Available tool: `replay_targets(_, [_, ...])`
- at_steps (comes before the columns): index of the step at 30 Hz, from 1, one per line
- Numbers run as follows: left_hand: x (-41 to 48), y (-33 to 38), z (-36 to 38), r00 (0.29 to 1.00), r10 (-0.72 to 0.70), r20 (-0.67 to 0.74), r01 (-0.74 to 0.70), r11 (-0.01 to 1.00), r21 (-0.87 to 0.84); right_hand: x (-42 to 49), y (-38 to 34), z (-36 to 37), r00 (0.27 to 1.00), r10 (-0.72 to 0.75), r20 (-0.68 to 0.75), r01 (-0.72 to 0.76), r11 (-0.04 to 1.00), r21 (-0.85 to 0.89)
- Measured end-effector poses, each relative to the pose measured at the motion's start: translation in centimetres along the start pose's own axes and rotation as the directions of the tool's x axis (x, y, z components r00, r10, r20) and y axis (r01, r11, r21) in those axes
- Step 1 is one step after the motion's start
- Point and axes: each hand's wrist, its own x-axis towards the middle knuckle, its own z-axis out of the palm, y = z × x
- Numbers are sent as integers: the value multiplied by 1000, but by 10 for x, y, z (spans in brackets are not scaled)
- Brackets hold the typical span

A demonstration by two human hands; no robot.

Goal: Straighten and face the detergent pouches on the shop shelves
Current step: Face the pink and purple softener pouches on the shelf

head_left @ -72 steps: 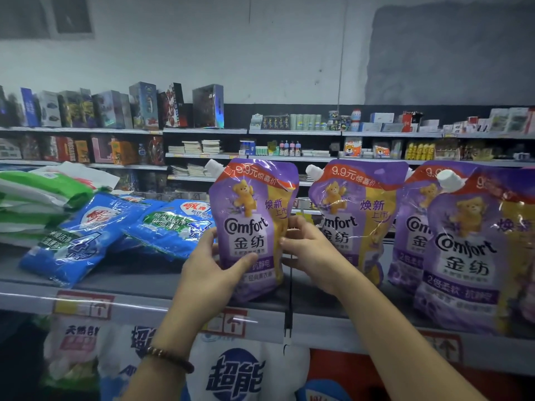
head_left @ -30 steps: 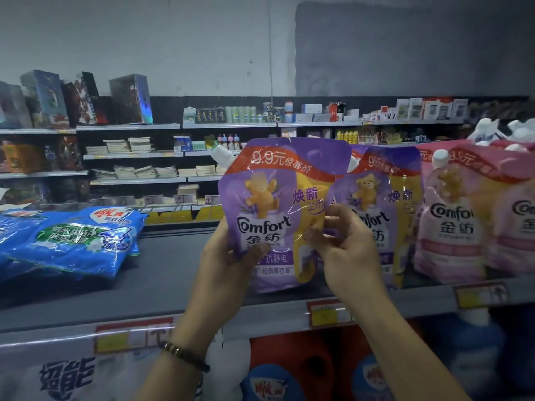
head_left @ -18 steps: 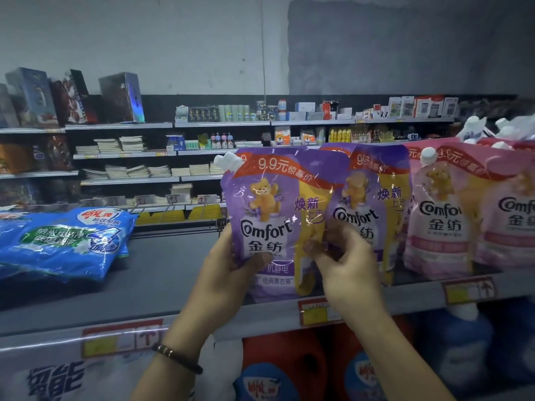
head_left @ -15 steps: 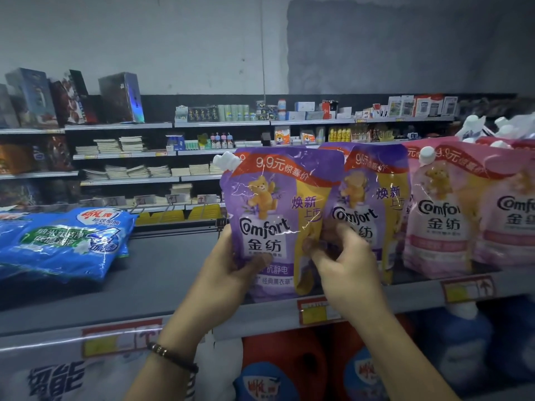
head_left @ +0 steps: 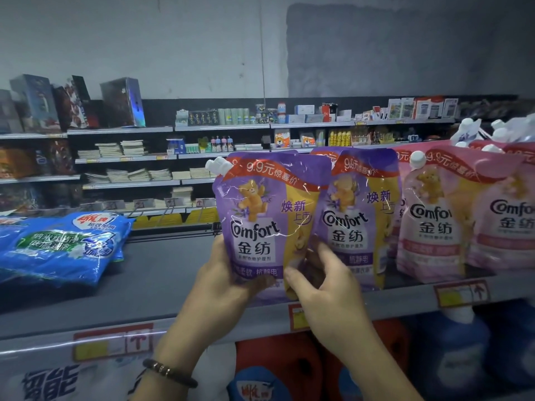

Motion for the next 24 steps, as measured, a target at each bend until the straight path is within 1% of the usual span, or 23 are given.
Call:
replay_targets(3, [0,3,2,999,-14,-30,14,1000,7,4,-3,-5,1000,-8,28,9,1000,-26])
replay_targets(7, [-2,1,4,998,-60,-37,60,998,3,7,-6,-13,997,10,70,-6,998,-63])
replay_targets(10, [-3,1,4,997,-68,-36,68,998,1,9,-5,-19,996,5,86,2,996,-86])
replay_targets(13, [-4,6,3,998,-63,-29,63,998,-19,10,-1,-24,994,4,109,2,998,-58])
replay_targets(14, [-5,8,3,997,-57,-44,56,998,-12,10,0,-25,993,4,117,0,999,-36])
replay_targets(17, [-9,15,3,988,-43,-149,47,999,20,6,2,-26,993,-13,118,9,999,34])
replay_targets(20, [-15,20,-1,974,-26,-224,47,995,93,-4,1,-27,998,-20,58,14,996,87])
replay_targets(24, [-24,25,-3,947,-68,-315,107,988,108,-25,-4,-24,999,15,32,-19,994,109])
